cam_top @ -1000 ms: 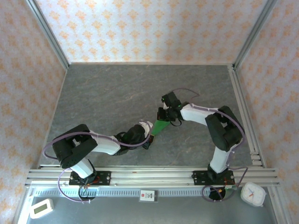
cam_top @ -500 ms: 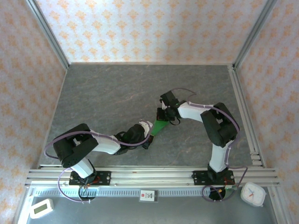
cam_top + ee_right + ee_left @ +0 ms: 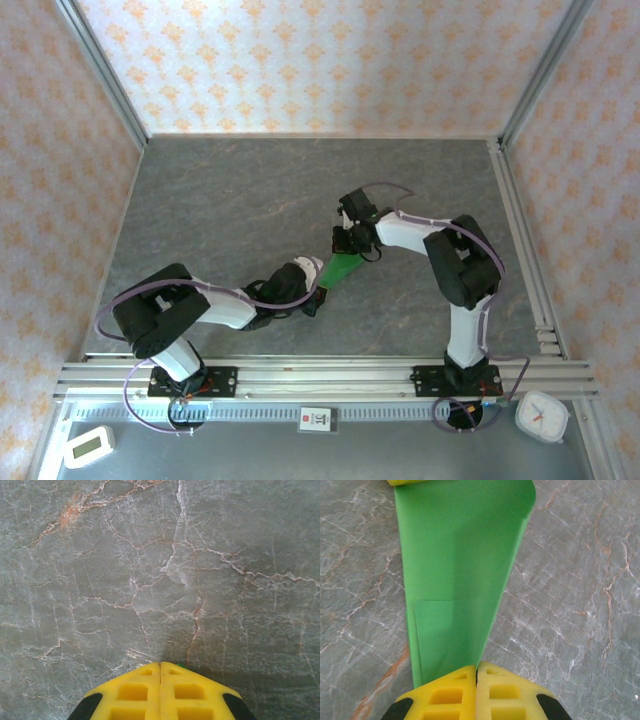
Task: Fold a paper plane with a square sheet of paper (pick it up from the middle)
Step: Fold the wing for the fifth time at the center of the table.
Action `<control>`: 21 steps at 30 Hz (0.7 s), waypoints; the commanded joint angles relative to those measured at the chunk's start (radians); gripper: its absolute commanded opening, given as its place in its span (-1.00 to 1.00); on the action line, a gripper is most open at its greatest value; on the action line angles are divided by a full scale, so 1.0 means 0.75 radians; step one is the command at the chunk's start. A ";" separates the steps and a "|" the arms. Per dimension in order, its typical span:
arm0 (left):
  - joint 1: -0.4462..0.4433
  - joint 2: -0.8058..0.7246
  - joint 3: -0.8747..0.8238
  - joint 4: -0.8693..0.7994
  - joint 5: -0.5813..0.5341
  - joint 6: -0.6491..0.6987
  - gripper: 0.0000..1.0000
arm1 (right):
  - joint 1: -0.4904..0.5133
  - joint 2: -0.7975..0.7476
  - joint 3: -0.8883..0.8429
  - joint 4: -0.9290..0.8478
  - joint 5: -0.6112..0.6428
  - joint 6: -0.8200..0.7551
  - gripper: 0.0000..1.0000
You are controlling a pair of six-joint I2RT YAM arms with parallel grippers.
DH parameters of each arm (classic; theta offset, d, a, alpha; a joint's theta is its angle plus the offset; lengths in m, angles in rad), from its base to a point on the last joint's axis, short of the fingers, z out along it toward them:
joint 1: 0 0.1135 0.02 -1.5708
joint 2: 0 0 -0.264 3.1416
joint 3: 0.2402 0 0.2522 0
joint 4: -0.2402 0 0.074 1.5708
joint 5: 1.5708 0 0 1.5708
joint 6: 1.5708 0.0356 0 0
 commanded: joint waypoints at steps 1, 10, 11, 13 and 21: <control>0.039 -0.002 -0.025 0.054 0.031 -0.034 -1.00 | -0.002 0.066 -0.038 -0.071 0.051 -0.027 -1.00; 0.062 0.021 0.032 -0.037 0.041 0.002 -1.00 | -0.002 0.079 -0.104 -0.042 0.070 -0.031 -1.00; 0.061 0.024 0.039 -0.047 0.042 0.006 -1.00 | -0.003 0.082 -0.109 -0.041 0.070 -0.032 -1.00; 0.062 0.022 0.051 -0.064 0.048 0.015 -1.00 | -0.002 0.083 -0.118 -0.038 0.072 -0.033 -1.00; 0.062 0.017 0.140 -0.203 0.015 0.089 -1.00 | -0.001 0.093 -0.133 -0.024 0.076 -0.038 -1.00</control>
